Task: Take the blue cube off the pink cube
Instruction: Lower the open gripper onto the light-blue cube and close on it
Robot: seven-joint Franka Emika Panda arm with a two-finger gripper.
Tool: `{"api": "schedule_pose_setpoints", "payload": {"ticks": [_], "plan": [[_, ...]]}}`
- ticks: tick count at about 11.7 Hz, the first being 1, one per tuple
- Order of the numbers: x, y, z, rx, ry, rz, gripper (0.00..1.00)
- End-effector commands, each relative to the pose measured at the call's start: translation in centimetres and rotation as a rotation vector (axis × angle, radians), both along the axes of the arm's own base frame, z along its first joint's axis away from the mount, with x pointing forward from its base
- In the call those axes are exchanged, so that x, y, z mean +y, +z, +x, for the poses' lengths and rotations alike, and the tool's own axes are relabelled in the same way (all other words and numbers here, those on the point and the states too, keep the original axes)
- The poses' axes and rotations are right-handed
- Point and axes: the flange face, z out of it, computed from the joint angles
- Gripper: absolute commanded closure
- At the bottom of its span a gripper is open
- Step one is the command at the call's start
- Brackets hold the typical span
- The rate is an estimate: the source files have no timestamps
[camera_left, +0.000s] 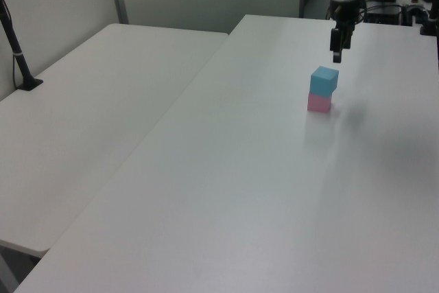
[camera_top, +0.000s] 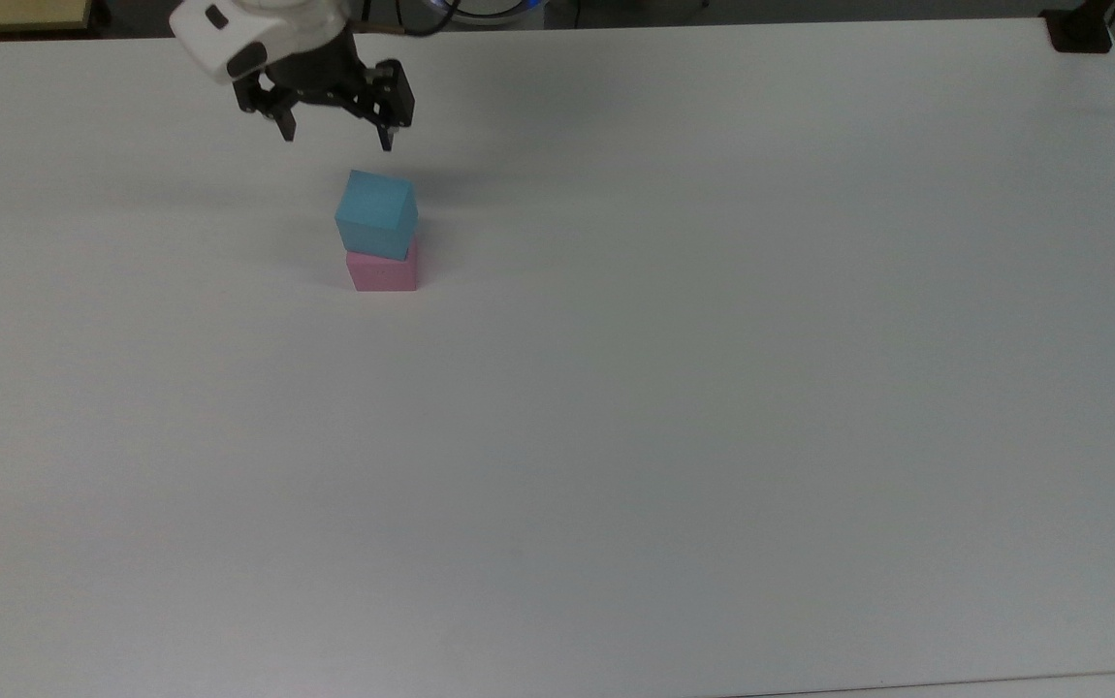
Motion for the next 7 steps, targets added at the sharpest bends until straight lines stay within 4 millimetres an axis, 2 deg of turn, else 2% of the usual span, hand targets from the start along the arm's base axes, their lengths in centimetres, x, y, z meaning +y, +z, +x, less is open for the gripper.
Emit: {"api": "schedule_pose_setpoints", "payload": {"ticks": [1,2,7], "plan": [[0.8,-1.9,1.1,-0.026,-0.025,-0.012,0.00],[1.9,-2.6,1.6,-0.023,-0.032,-0.014,0.00],[3.2,-4.1,2.4,-0.024,-0.059,-0.018,0.00]]}}
